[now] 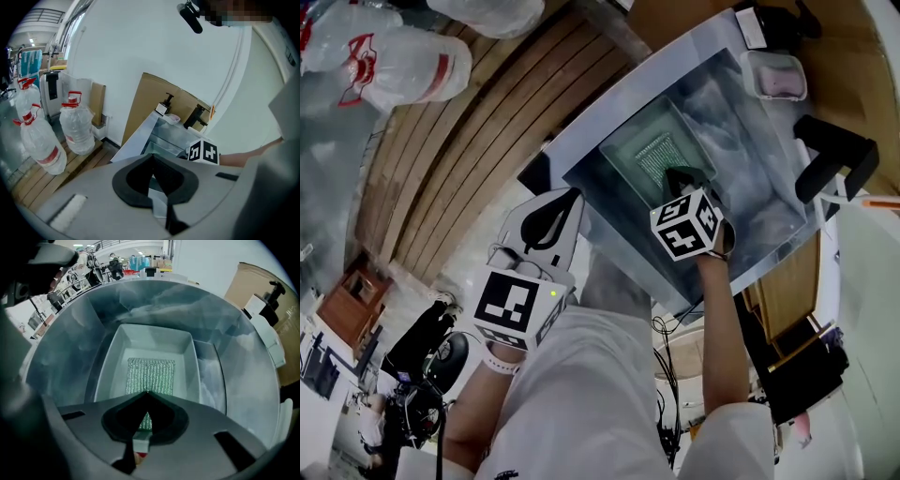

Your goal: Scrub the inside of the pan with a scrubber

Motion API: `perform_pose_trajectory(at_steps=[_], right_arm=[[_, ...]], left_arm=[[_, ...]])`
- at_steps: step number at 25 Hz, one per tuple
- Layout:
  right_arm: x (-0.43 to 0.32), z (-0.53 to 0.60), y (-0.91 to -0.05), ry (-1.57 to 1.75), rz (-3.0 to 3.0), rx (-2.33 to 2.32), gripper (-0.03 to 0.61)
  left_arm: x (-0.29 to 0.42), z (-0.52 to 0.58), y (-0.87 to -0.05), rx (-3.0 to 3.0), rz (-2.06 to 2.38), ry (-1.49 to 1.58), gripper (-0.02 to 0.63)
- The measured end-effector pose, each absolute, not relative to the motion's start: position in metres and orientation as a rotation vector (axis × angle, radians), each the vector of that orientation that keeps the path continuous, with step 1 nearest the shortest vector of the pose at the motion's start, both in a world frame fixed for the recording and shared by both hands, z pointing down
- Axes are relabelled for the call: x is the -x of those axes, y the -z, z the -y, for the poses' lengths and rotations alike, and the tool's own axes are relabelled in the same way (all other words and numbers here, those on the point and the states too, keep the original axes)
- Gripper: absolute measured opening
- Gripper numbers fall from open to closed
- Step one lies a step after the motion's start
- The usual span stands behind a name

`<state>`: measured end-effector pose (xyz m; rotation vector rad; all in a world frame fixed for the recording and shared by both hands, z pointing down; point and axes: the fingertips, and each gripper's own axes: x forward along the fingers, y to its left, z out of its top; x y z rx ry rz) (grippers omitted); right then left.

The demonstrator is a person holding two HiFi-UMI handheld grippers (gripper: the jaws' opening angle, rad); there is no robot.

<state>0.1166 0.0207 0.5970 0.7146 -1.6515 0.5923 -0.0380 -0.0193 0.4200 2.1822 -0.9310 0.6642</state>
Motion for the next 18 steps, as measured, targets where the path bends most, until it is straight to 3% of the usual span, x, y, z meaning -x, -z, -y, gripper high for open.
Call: perform_pose_trajectory(at_steps=[18], right_arm=[[-0.061,0.028,-0.584,-0.536,1.802,-0.754,0.008]], left_arm=[[0.042,0.013,-0.421,-2.18,0.945,-0.678,0.005]])
